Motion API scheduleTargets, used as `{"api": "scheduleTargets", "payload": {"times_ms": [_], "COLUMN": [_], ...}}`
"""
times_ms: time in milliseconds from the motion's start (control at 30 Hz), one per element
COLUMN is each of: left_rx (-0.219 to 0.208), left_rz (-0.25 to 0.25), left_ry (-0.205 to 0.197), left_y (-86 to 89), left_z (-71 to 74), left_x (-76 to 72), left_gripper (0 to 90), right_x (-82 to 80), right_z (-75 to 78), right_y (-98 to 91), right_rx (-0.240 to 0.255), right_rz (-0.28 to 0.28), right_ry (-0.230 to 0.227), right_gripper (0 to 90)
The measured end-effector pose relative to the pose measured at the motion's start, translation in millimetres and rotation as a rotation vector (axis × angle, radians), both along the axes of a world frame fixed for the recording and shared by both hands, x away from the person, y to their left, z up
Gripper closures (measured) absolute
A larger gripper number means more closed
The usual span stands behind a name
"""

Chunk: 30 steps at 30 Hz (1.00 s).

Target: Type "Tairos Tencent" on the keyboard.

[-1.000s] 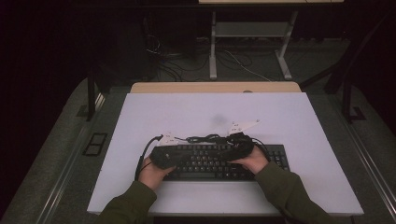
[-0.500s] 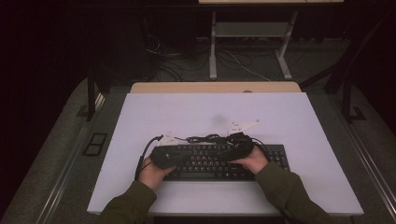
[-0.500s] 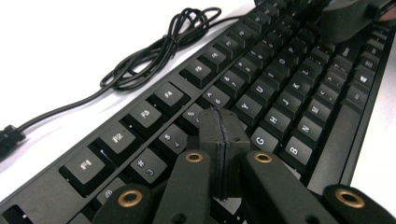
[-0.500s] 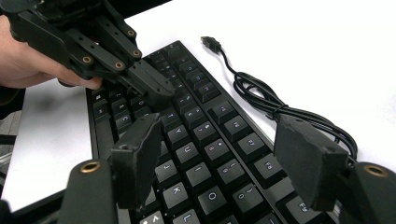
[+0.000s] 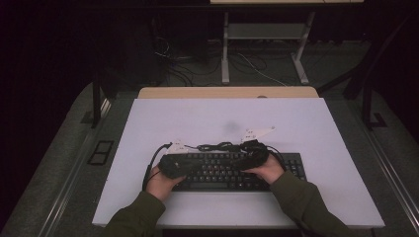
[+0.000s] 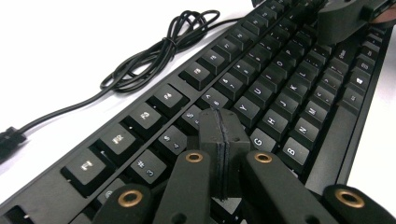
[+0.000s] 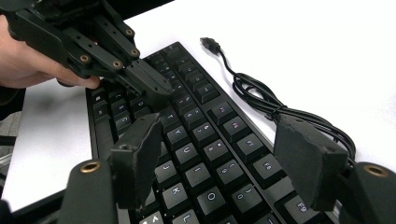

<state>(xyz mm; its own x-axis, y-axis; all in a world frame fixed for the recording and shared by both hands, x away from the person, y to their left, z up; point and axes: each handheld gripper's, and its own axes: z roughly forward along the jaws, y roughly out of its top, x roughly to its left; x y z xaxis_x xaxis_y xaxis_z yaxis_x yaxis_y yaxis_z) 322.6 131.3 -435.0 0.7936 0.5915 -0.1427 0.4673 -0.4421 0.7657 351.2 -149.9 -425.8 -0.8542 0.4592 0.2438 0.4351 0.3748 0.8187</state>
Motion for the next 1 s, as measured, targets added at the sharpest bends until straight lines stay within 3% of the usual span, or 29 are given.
{"api": "scheduleTargets", "payload": {"times_ms": [367,667,1000], "left_rx": [-0.026,-0.037,-0.027], "left_rz": [-0.007,0.001,0.011], "left_ry": [-0.004,-0.021,-0.042], "left_y": [4.0,10.1,16.6], "left_z": [4.3,7.8,10.9], "left_x": [-2.4,-6.3,-13.0], "left_gripper": [87.6,65.9,49.1], "right_x": [0.3,0.7,0.3], "right_z": [0.4,0.9,1.0], "right_y": [-0.6,-2.1,-2.4], "right_rx": [0.002,0.004,0.007], "right_rz": [0.001,0.001,-0.001], "right_ry": [-0.005,-0.008,-0.007], "right_gripper": [31.5,31.5,31.5]}}
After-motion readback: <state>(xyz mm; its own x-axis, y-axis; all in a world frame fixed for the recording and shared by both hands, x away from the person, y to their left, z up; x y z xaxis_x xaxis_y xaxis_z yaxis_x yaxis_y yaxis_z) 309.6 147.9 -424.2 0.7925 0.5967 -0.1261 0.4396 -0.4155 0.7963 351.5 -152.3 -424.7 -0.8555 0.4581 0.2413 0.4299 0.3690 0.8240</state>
